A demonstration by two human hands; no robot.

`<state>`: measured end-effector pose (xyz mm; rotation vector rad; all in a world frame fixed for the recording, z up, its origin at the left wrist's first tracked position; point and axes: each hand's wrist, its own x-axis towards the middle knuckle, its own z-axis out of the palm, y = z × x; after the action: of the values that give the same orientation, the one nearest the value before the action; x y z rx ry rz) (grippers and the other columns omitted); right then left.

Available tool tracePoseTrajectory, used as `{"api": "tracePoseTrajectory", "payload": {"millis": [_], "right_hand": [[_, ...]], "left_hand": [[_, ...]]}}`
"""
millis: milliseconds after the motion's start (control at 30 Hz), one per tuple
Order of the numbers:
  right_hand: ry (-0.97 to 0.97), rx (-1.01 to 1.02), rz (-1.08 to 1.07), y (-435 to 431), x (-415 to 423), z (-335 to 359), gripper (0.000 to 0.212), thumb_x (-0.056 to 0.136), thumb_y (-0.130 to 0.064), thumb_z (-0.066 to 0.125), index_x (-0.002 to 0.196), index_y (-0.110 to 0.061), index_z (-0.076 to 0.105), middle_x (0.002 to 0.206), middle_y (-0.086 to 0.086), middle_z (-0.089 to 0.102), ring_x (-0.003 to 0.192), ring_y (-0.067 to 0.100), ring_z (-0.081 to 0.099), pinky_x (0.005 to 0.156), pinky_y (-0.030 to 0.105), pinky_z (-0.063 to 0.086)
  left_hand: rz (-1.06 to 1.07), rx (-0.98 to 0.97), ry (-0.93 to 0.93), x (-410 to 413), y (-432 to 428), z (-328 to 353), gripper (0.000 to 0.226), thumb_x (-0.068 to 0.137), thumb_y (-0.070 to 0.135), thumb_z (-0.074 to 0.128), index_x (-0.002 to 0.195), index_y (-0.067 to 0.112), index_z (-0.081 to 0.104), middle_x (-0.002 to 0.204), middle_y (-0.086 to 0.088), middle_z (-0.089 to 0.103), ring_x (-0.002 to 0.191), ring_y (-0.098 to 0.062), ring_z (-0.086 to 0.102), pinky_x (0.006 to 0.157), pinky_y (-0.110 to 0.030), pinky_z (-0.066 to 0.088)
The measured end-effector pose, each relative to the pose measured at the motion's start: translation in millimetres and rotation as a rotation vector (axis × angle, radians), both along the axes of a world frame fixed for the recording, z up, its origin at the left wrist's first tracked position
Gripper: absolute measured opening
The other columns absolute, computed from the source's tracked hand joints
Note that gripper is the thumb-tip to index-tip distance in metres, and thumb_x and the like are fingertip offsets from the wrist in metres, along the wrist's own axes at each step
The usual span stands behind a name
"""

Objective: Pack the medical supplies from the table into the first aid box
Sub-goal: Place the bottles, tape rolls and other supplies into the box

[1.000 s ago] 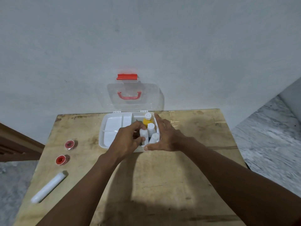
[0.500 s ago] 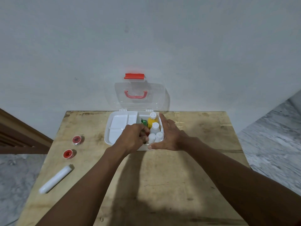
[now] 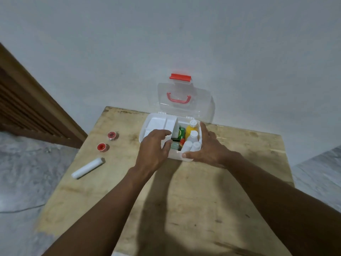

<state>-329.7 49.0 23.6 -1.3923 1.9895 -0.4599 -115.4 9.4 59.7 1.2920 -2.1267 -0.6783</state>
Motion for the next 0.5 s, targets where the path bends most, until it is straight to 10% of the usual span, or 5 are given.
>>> {"api": "tracePoseTrajectory", "payload": {"millis": [500], "right_hand": [[0.009, -0.035, 0.05, 2.4, 0.6, 7.5, 0.142, 0.037, -0.088, 0.075, 0.15, -0.038, 0.004, 0.154, 0.006, 0.03, 0.138, 0.032, 0.037, 0.108, 0.055, 0.04]], "left_hand": [[0.356, -0.004, -0.206, 164.6, 18.2, -46.8, 0.027, 0.088, 0.014, 0.071, 0.114, 0.008, 0.069, 0.113, -0.011, 0.067, 0.099, -0.026, 0.066, 0.081, -0.032, 0.047]]}}
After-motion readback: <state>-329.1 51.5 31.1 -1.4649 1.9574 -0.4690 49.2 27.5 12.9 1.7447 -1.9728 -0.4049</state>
